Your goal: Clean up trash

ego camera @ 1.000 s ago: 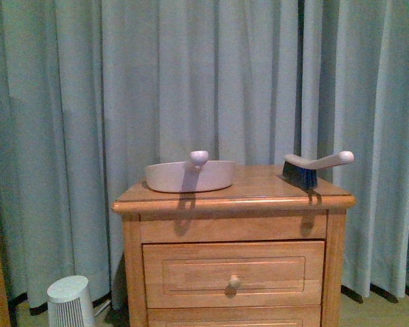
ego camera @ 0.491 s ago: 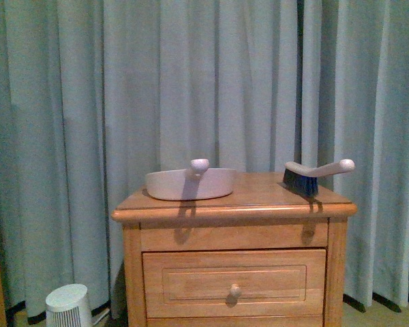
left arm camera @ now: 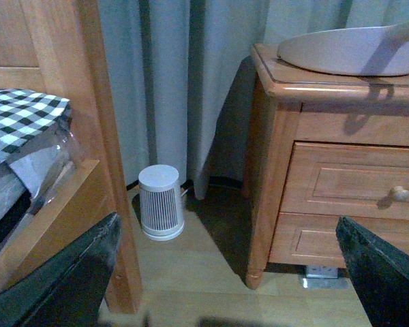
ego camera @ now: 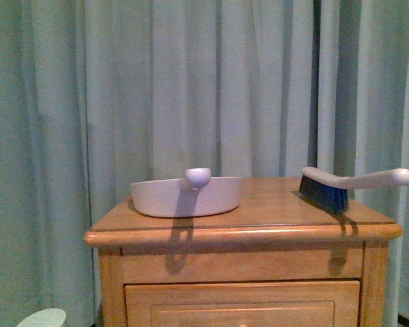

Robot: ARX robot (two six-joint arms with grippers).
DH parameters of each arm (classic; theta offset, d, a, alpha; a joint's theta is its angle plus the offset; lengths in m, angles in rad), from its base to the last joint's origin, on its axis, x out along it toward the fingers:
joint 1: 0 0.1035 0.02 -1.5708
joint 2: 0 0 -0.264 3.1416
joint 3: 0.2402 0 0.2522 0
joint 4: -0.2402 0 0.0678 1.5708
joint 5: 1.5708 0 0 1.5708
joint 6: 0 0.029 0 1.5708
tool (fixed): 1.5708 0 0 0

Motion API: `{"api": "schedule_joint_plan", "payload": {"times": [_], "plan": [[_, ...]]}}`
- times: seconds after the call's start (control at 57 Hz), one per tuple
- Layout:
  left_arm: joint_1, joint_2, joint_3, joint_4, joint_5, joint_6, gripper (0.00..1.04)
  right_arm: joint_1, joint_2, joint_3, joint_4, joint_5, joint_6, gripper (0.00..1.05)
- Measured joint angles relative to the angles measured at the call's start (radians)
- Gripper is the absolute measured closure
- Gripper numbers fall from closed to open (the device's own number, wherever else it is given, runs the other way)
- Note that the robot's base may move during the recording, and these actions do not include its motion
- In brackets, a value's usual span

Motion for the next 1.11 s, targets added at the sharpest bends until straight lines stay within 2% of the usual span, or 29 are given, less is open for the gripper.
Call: {"api": "schedule_joint_plan", "payload": {"times": [0.982, 1.018, 1.07, 1.105], "plan": [[0.0, 0.0, 0.0, 0.0, 0.001, 0.0, 0.08, 0.0, 0.0, 0.0, -0.001, -0.001, 0.0, 0.07], [0.014, 0.018, 0.011, -0.035, 0.058, -0.019, 0.08, 0.0, 0.0, 0.0, -0.001, 0.0, 0.0, 0.07], [0.044, 0.127, 0.063, -0.132, 0.202, -0.062, 0.08, 0.0, 0.0, 0.0, -0.001, 0.0, 0.0, 0.07], [0.044, 0.205, 0.08, -0.121, 0.231, -0.069, 0.08, 0.0, 0.0, 0.0, -0.001, 0.0, 0.0, 0.07]]}}
